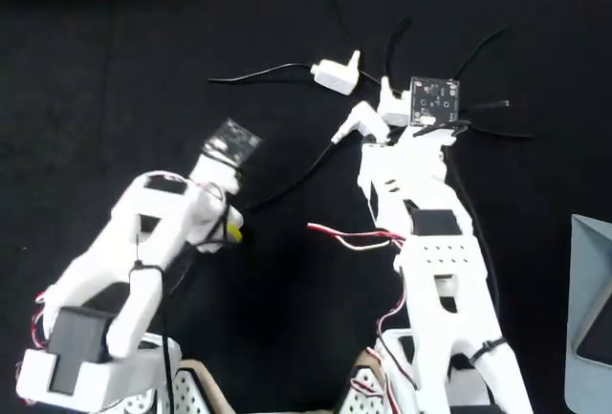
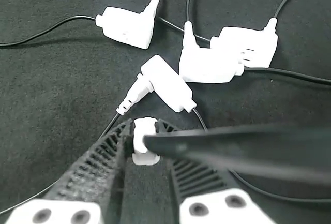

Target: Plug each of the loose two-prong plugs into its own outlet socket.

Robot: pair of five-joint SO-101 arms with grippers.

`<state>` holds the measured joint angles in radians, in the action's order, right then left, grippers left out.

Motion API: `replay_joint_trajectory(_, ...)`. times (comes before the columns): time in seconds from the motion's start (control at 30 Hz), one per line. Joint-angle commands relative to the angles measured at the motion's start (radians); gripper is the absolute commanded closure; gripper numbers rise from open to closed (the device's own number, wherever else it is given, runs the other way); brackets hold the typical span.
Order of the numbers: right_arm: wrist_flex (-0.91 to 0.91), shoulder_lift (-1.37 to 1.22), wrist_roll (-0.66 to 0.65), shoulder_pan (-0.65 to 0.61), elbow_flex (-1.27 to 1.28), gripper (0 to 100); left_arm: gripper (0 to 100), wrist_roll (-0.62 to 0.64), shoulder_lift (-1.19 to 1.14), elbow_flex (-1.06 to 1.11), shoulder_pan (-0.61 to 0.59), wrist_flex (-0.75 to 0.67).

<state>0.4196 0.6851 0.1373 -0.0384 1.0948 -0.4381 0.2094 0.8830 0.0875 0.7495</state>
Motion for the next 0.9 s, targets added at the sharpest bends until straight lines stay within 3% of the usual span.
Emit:
replay_joint_trajectory(0.0,-0.021,0.035,-0.008,-0.011,-0.005,98.6,72,-0.021,-0.012,-0.147,-0.062,0.061)
replay_joint_trajectory(0.43,-0.02,0.039,-0.017,-0.029,-0.005,98.6,72,-0.034,0.002,-0.476,-0.16,0.37)
replay_joint_trajectory(0.63,0.051,0.042,-0.107,-0.255,-0.005,98.6,72,0.068,0.19,-0.458,-0.265,0.39)
replay_joint_trajectory(0.87,0.063,0.035,-0.18,-0.468,-0.038,98.6,72,0.273,0.419,-0.259,-0.469,0.39)
